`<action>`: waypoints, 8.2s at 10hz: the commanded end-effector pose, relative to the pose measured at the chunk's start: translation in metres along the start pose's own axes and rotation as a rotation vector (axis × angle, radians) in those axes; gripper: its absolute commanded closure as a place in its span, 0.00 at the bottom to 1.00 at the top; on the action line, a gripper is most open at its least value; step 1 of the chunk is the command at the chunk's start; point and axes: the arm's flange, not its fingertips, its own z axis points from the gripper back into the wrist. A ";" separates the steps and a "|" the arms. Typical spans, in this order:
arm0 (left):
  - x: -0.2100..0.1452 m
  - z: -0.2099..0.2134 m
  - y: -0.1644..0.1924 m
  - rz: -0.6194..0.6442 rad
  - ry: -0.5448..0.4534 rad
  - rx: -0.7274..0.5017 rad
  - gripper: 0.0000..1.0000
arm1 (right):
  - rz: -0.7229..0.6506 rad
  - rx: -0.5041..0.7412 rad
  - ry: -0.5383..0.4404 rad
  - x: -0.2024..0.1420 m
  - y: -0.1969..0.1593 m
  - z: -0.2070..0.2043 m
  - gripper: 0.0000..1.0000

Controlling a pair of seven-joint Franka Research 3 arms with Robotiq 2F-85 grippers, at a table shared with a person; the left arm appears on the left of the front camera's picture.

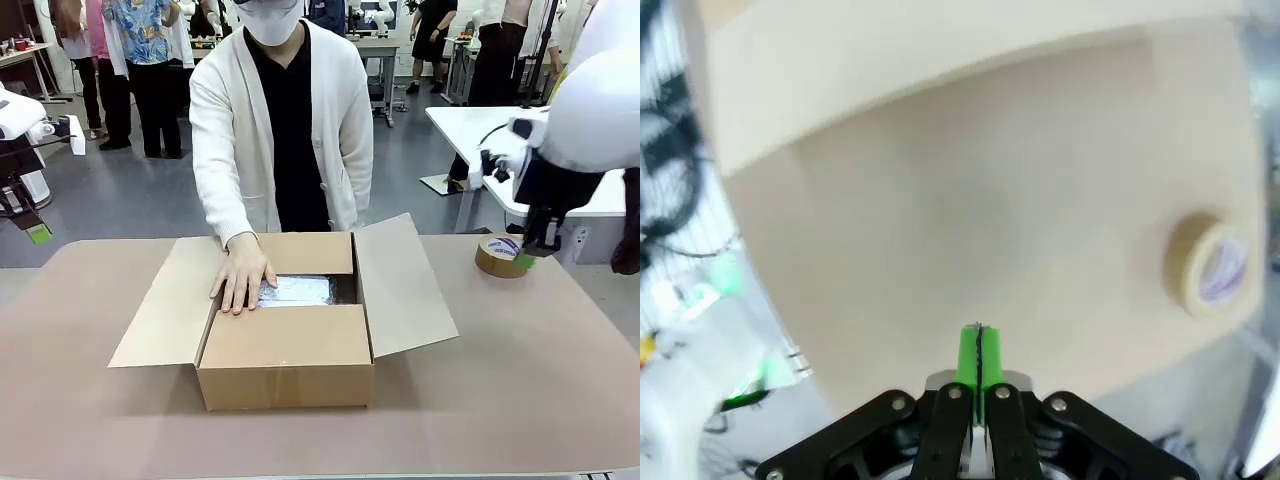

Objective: Wrap the clocks to prevent damage.
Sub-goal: Push the right (or left) flap of the Package Box to close it, then push the left (or right) flap of the Package Box to close it.

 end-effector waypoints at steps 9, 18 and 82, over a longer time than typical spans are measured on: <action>0.001 0.000 0.000 0.020 -0.008 -0.003 1.00 | 0.187 0.124 -0.106 0.015 -0.009 -0.038 0.99; 0.001 0.000 0.000 0.020 -0.008 -0.003 1.00 | 0.287 0.201 -0.589 0.012 -0.049 -0.114 0.99; 0.022 -0.086 0.031 -0.870 -0.417 -0.333 1.00 | 0.133 0.381 -0.942 0.133 -0.020 -0.168 0.99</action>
